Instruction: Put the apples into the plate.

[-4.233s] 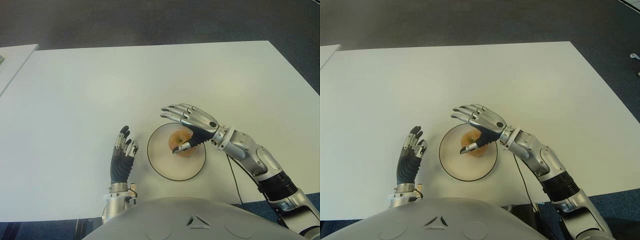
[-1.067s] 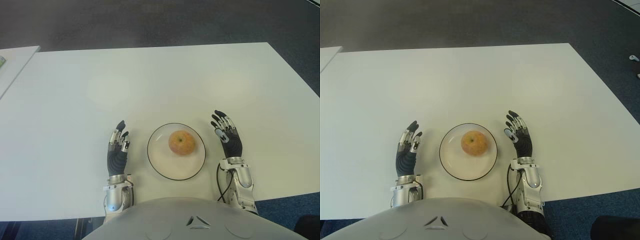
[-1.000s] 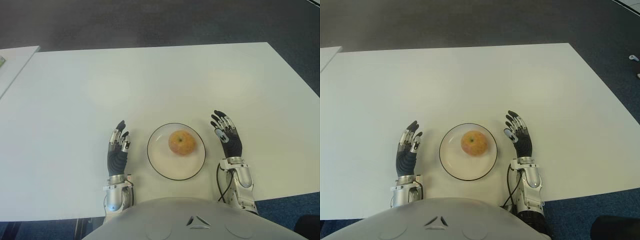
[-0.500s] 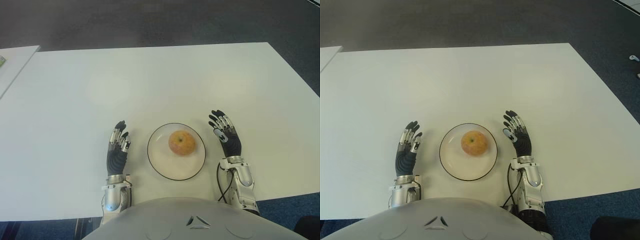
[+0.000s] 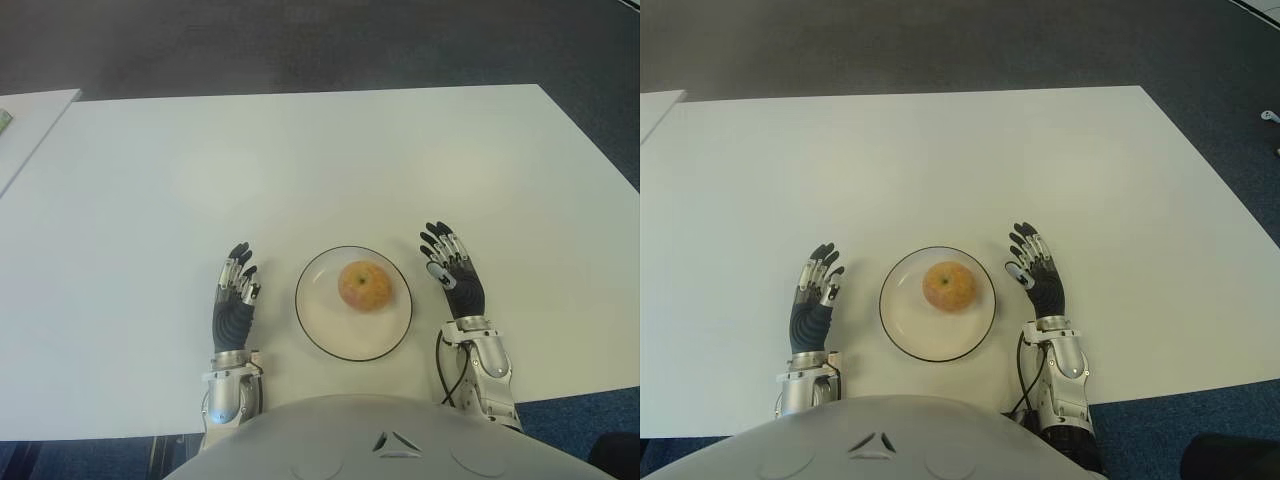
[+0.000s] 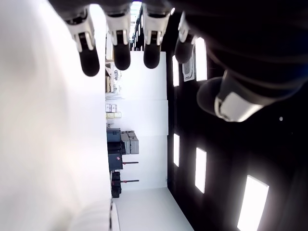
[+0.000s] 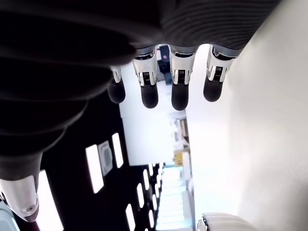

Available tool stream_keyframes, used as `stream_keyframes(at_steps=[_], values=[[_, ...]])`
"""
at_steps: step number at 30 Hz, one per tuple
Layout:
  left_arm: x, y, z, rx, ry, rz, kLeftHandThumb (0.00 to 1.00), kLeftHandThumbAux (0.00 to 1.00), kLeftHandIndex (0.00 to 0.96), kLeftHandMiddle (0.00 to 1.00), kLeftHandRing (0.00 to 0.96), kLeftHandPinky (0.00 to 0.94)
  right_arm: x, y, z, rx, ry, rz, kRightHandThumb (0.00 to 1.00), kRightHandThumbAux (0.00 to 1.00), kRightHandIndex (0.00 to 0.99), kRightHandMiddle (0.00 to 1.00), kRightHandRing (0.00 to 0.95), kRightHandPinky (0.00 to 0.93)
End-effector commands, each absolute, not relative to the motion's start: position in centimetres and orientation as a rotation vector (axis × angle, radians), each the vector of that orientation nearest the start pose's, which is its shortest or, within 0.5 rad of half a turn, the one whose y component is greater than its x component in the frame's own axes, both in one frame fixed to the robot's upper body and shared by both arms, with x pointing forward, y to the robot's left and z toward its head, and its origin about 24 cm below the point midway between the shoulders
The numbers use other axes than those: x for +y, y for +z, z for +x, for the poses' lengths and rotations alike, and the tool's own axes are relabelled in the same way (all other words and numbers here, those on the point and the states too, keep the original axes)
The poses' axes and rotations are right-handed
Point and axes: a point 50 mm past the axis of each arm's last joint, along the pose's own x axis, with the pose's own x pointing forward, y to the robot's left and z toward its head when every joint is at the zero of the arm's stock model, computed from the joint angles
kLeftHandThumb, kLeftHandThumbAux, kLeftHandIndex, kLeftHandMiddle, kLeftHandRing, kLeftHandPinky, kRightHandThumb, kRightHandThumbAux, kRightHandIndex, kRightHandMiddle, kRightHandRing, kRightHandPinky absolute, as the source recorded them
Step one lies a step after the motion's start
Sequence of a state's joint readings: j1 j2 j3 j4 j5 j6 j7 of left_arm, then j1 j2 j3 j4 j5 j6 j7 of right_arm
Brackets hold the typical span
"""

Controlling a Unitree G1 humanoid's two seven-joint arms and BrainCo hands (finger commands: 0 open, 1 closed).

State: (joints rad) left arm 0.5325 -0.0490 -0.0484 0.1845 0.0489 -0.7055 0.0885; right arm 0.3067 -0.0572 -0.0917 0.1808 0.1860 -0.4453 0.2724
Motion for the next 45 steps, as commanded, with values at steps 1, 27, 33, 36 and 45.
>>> stream_keyframes(at_steps=[1,27,33,36,45], values=[[15.63,-4.46,9.77,0.136,0.183,0.003,0.104,0.498,0.128,0.11,0.116,0.181,-19.84,-3.93,15.0,0.154,-0.013,0.053,0.187,0.592,0.081,0.121,0.091,0.113],[15.83,-4.73,9.73,0.171,0.188,0.056,0.082,0.49,0.117,0.102,0.101,0.161,-19.57,-4.61,14.34,0.176,-0.091,-0.095,0.136,0.575,0.005,0.002,0.0,0.04],[15.99,-4.83,9.78,0.172,0.193,0.056,0.083,0.488,0.111,0.098,0.1,0.152,-19.58,-4.76,14.25,0.186,-0.094,-0.099,0.137,0.563,0.0,0.0,0.0,0.042],[16.03,-4.89,9.75,0.174,0.196,0.059,0.077,0.488,0.102,0.094,0.094,0.143,-19.58,-4.82,14.22,0.187,-0.095,-0.102,0.126,0.562,0.0,0.0,0.0,0.051],[16.17,-5.02,9.69,0.174,0.202,0.107,0.067,0.488,0.08,0.072,0.075,0.114,-19.5,-4.87,14.33,0.193,-0.099,-0.117,0.094,0.576,0.0,0.0,0.0,0.038]])
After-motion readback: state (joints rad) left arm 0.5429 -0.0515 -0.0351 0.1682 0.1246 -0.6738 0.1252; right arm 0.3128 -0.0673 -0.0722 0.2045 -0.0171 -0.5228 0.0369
